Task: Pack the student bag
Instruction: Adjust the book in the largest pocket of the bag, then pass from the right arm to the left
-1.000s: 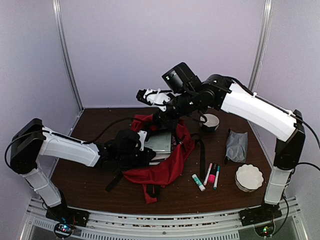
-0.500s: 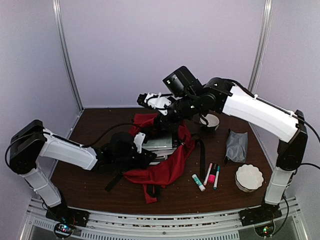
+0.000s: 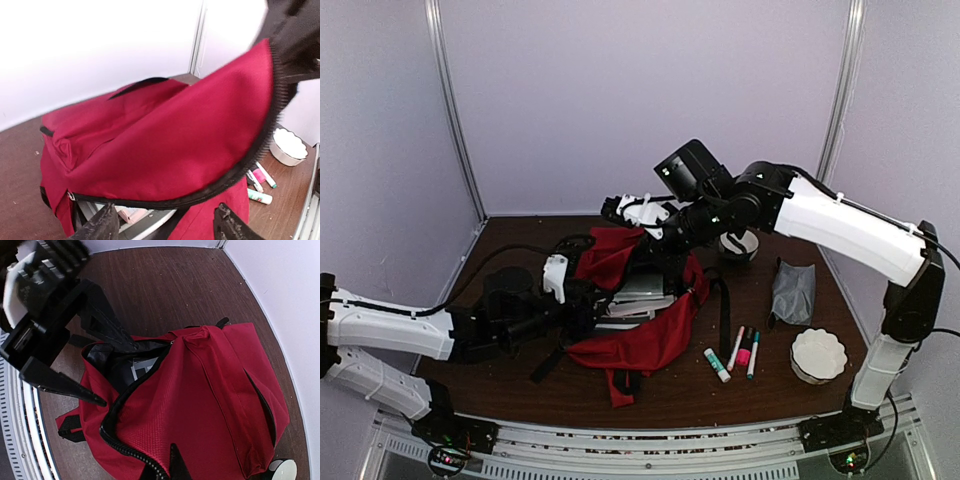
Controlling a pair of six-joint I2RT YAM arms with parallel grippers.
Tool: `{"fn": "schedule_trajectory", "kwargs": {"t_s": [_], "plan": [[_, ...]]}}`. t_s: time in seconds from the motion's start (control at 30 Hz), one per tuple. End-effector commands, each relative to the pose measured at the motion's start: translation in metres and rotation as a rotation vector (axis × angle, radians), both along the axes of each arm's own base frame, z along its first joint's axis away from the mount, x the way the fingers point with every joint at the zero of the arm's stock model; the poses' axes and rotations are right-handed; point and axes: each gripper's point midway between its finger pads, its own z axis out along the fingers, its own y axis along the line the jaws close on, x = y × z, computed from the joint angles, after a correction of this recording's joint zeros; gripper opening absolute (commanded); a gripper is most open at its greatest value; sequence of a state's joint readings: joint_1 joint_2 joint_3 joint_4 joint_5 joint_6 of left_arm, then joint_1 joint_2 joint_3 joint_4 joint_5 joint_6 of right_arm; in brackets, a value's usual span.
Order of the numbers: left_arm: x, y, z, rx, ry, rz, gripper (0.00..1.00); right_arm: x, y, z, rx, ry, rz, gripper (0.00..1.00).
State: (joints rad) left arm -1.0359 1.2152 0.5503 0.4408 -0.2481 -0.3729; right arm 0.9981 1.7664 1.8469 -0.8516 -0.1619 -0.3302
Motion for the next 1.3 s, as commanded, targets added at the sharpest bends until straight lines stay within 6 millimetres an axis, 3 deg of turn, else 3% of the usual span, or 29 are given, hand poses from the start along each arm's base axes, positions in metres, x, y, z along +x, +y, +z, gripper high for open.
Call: {"fn": "schedule_trajectory", "kwargs": {"t_s": [0.0,0.17,0.47,0.63,0.8,1.03,1.07,1.17,1.27], "plan": [[-0.002,0.002,0.028,0.127,-0.239,0.054,0.70,-0.004,0.010,0.024,0.088,0.041,0.015,0.00],[-0.013,-0.014,0.034,0.242,-0.404,0.064,0.81,0.000,0.017,0.026,0.109,0.079,0.008,0.00],[0.022,-0.003,0.058,0.312,-0.530,0.370,0.83,-0.004,0.018,0.021,0.108,0.107,0.026,0.00],[0.033,-0.015,0.067,0.297,-0.548,0.348,0.82,-0.008,0.018,0.016,0.103,0.124,0.042,0.00],[0.036,-0.024,0.075,0.290,-0.572,0.268,0.68,-0.007,0.016,0.014,0.099,0.124,0.035,0.00],[0.040,-0.029,0.073,0.303,-0.559,0.160,0.14,-0.002,0.003,0.012,0.107,0.136,0.013,0.00],[0.041,-0.029,0.073,0.302,-0.557,0.153,0.10,-0.002,0.000,0.011,0.106,0.139,0.010,0.00],[0.042,-0.030,0.075,0.303,-0.557,0.132,0.00,-0.001,-0.014,0.009,0.114,0.149,-0.002,0.15],[0.042,-0.037,0.076,0.323,-0.542,0.085,0.00,0.001,-0.038,0.008,0.133,0.162,-0.020,0.37]]}}
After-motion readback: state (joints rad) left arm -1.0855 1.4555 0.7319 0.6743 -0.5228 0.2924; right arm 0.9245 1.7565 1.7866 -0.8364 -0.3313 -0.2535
